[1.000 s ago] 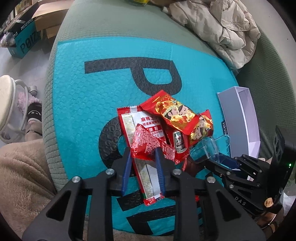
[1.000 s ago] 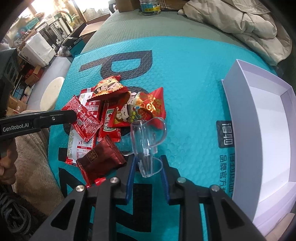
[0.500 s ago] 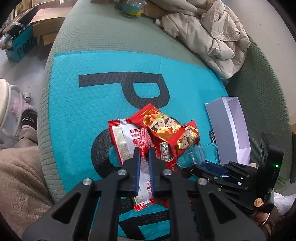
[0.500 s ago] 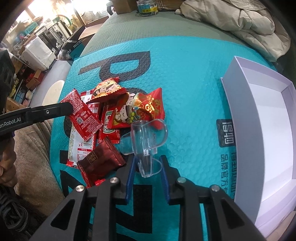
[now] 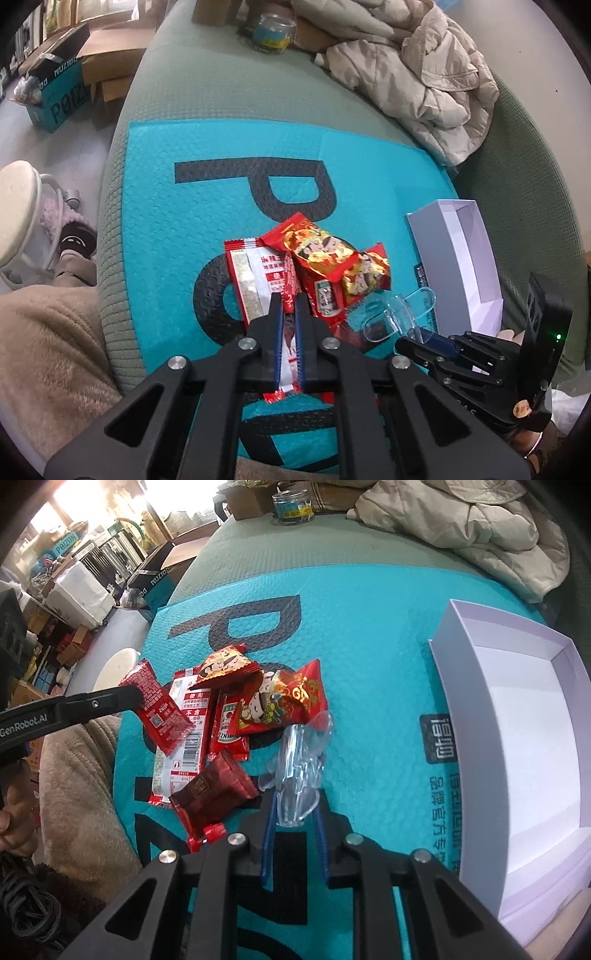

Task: Organize objects
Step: 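Lift the clear holder with the right tool while the left lifts the red packet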

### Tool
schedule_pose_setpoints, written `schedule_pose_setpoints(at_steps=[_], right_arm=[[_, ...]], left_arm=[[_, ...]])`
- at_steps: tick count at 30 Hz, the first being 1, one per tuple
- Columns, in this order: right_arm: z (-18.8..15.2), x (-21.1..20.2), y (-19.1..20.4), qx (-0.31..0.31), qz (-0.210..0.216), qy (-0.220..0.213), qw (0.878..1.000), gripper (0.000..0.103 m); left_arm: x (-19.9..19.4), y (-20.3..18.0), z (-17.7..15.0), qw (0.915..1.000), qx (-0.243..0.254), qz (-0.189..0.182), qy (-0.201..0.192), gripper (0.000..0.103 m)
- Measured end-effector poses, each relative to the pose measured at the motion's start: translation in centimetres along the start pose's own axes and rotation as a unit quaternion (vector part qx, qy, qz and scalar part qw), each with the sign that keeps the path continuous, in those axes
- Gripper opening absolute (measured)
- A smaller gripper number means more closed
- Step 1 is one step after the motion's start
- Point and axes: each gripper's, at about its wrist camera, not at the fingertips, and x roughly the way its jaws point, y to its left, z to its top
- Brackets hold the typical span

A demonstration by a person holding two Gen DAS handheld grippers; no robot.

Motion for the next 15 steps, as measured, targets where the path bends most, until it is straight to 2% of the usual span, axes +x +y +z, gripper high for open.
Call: schedule_pose_setpoints(at_steps=[7, 15], right_arm=[[-0.7, -2.2, 0.3, -0.006, 0.003, -0.017, 1.000, 0.019], [-0.9, -5.2, 1.1, -0.033, 0.005, -0.045, 0.998, 0.019]], left_arm=[[-1.7, -1.0, -0.8, 0.9999, -0.002, -0.004, -0.014, 0.006], [-4.9, -2.4, -1.5, 0.9980, 0.005, 0.021, -0.060, 0.006]])
